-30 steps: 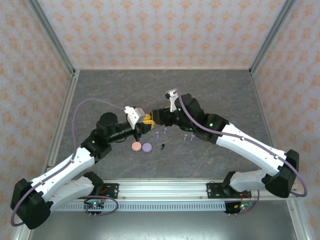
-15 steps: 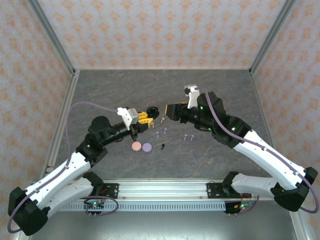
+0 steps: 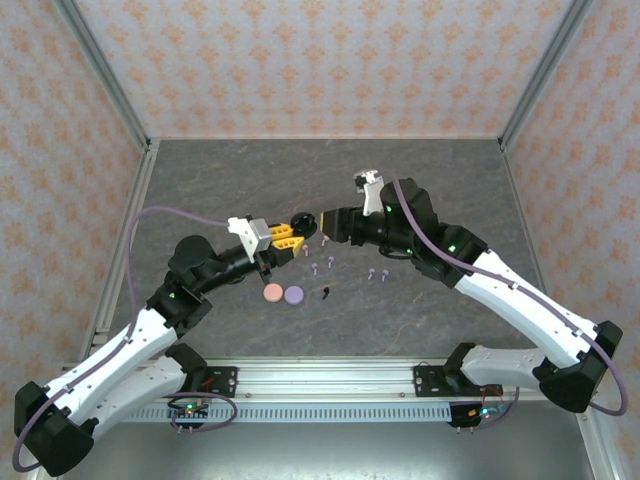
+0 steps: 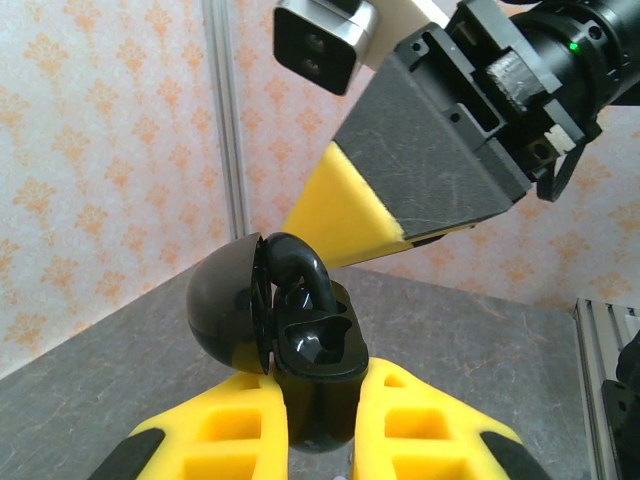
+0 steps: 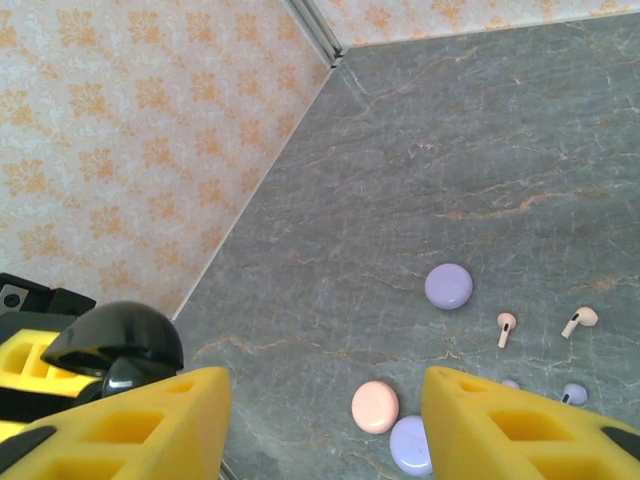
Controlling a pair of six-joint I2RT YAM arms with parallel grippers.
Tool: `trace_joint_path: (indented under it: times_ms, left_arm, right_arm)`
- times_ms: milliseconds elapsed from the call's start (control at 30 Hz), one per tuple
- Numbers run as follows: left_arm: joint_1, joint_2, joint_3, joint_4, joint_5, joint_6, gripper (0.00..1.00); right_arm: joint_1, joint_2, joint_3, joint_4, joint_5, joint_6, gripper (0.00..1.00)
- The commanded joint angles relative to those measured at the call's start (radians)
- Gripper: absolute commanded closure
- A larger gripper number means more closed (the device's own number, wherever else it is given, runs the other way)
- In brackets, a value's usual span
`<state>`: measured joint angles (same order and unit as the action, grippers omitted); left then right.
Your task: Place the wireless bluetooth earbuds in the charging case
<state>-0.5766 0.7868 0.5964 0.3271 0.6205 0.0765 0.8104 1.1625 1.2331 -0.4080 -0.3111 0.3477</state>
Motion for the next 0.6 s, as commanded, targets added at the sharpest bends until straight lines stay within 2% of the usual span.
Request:
trace_joint_path:
  times_ms: [0, 567]
  left_arm:
    - [-0.007, -0.017, 0.016, 0.041, 0.028, -0.002, 1.00]
    - [-0.007, -0.018, 0.017, 0.024, 0.025, 0.007, 1.00]
  right_arm:
    - [-0.005, 0.015, 0.049, 0.008, -0.016, 0.004, 0.47]
    - [-0.005, 0.042, 0.058, 0.033, -0.069, -0.004, 0.47]
